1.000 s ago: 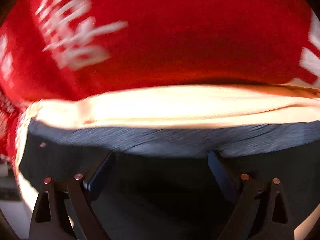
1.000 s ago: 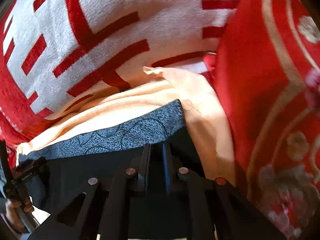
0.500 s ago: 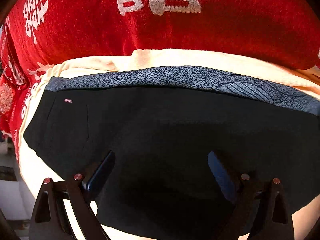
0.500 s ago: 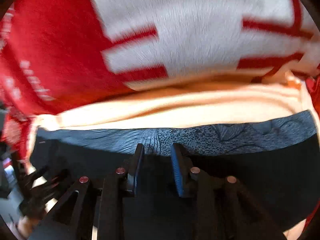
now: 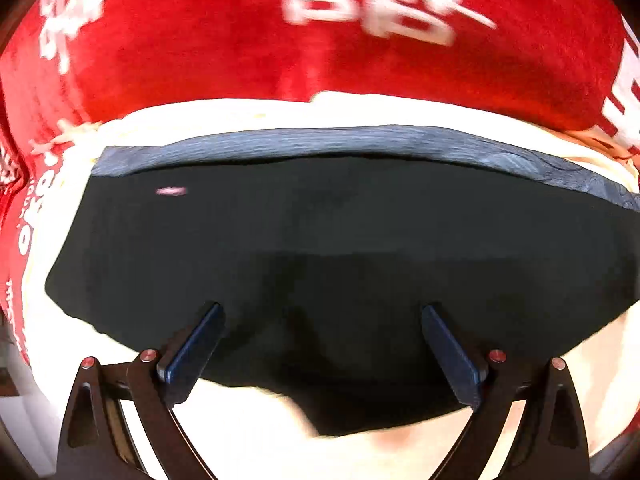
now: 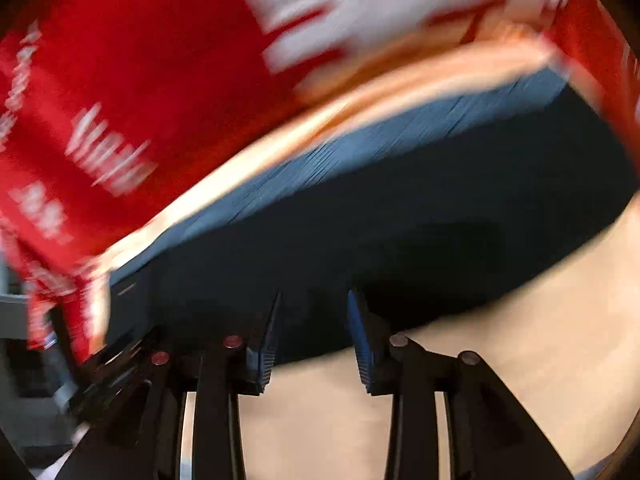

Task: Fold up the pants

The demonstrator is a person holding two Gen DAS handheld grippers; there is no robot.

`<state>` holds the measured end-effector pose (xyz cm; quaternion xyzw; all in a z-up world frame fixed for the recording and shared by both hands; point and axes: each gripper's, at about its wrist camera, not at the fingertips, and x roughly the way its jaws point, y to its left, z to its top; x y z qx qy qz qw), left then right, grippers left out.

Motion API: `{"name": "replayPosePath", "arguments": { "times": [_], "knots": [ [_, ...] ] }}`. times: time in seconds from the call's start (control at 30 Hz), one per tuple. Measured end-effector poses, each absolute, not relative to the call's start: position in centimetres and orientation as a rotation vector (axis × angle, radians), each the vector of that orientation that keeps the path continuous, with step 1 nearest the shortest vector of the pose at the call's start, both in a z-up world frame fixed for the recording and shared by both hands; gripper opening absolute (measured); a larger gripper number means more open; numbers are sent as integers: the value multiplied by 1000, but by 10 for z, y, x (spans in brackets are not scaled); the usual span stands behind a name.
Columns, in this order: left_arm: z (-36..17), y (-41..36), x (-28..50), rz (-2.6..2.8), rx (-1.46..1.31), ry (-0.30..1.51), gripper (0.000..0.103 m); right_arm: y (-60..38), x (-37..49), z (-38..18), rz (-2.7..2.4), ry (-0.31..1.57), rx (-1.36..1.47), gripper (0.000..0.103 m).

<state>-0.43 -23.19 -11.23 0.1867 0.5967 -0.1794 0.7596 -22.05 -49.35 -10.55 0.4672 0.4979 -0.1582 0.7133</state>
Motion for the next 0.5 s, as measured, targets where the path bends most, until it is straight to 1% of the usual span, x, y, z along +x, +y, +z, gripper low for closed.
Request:
{"name": "replayPosePath", "arguments": {
  "times": [0.13,0.23,0.37,0.5],
  "knots": [
    [-104,-188,17,-333,353,1324,99,-398,-190,-122,-159,1095,1158,37],
    [-104,-161,37,-297,360,1318,99,-349,-159,-139,-92,1111,1204,37],
    [-114,-140,47,-302,369,1331,99,-321,-129,-159,-55,1151,1228,37],
    [-128,-134,50,-328,365,1339,99,-313,-114,-179,-63,1177,1239,37]
  ]
}}
